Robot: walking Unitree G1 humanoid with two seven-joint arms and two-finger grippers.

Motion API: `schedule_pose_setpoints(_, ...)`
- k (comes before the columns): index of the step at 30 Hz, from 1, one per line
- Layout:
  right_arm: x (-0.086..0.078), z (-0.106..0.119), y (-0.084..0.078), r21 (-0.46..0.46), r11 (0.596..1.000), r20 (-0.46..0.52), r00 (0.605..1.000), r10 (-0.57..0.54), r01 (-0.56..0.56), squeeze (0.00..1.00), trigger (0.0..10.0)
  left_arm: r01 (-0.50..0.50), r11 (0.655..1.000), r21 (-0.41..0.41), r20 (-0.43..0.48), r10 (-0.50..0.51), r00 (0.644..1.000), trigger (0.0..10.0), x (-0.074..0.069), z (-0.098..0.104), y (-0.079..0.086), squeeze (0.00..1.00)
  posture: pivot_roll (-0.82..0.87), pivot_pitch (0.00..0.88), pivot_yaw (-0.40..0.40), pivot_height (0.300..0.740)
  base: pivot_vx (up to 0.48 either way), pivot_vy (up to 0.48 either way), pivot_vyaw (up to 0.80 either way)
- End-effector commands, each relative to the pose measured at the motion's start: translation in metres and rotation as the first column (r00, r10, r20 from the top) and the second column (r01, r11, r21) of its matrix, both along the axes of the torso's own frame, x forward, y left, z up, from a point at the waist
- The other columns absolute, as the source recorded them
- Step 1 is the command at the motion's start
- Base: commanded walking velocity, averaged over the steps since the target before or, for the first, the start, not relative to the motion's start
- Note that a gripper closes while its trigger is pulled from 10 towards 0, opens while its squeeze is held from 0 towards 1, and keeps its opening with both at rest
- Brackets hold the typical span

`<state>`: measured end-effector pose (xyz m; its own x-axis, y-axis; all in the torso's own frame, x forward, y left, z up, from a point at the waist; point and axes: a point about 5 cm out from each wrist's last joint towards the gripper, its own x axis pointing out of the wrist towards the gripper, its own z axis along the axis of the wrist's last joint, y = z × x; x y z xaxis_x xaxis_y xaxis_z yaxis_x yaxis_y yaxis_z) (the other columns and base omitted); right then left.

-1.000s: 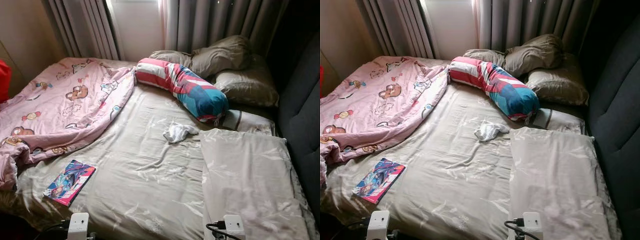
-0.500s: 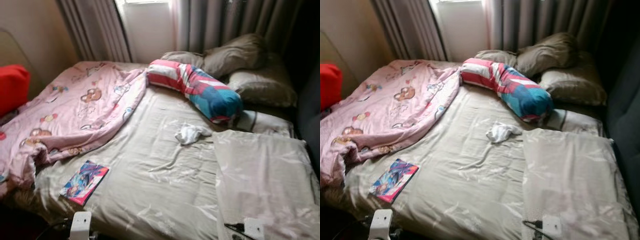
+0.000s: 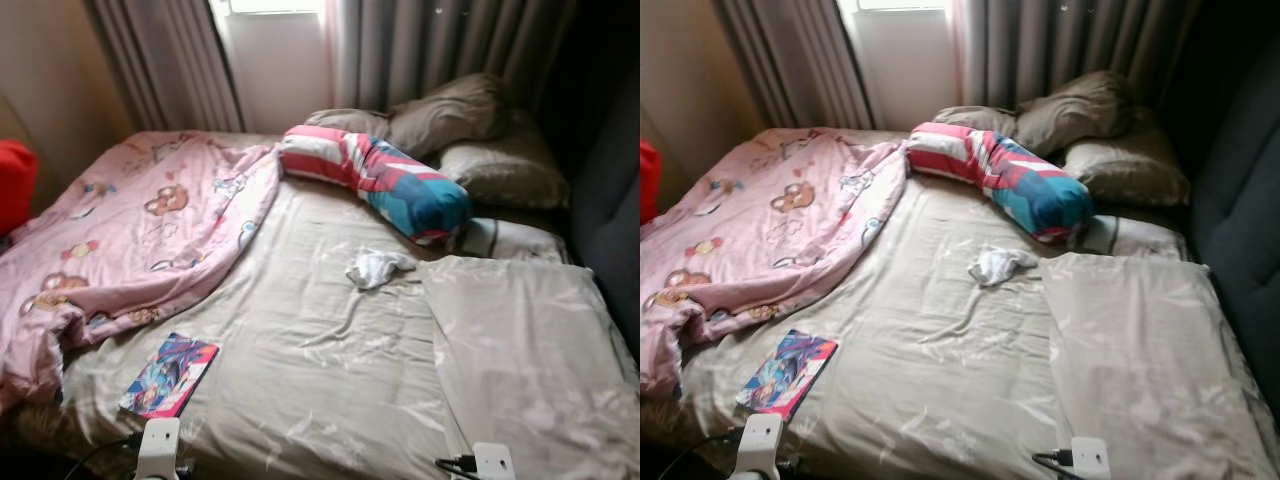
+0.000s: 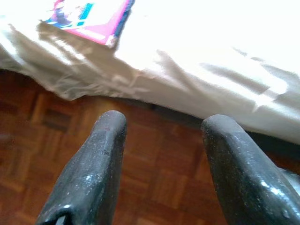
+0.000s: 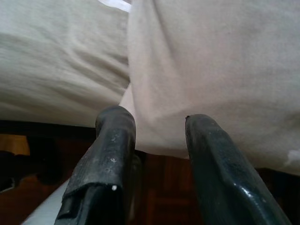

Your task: Clean up the room

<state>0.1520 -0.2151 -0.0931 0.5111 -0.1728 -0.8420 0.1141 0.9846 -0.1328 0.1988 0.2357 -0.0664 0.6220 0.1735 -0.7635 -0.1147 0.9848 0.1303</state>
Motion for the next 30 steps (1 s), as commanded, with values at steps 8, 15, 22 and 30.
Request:
schedule_pose_setpoints(8,0.0048,0.0007,0.0051,0.008,1.0,0.001,1.0,0.014,-0.014,0.0,10.0,-0.01,1.0,0.002,-0.01,0.01,1.0,10.0,-0.0044,-0.0017,0.0026,0.0,-0.12,0.0,0.084,0.733,0.0,0.342,0.0)
schedule_pose_setpoints(15,0.0058,0.001,0.0048,0.003,1.0,-0.005,1.0,0.026,-0.026,0.0,10.0,-0.008,1.0,-0.001,-0.011,0.008,1.0,10.0,-0.005,-0.0021,0.0024,0.0,-0.12,0.0,0.086,0.733,0.0,0.344,0.0)
schedule_pose_setpoints(22,0.0077,0.0015,0.0063,0.007,0.999,-0.002,0.999,0.041,-0.041,0.0,10.0,-0.013,1.0,0.0,-0.018,0.013,1.0,10.0,-0.0065,-0.0024,0.0045,0.0,-0.12,0.0,0.083,0.733,0.0,0.344,0.0)
schedule_pose_setpoints(30,0.0079,0.0015,0.007,0.008,0.999,-0.004,0.999,0.053,-0.053,0.0,10.0,-0.029,1.0,0.0,-0.015,0.029,0.999,10.0,-0.0064,-0.0019,0.0062,0.0,-0.12,0.0,0.067,0.733,0.0,0.345,0.0)
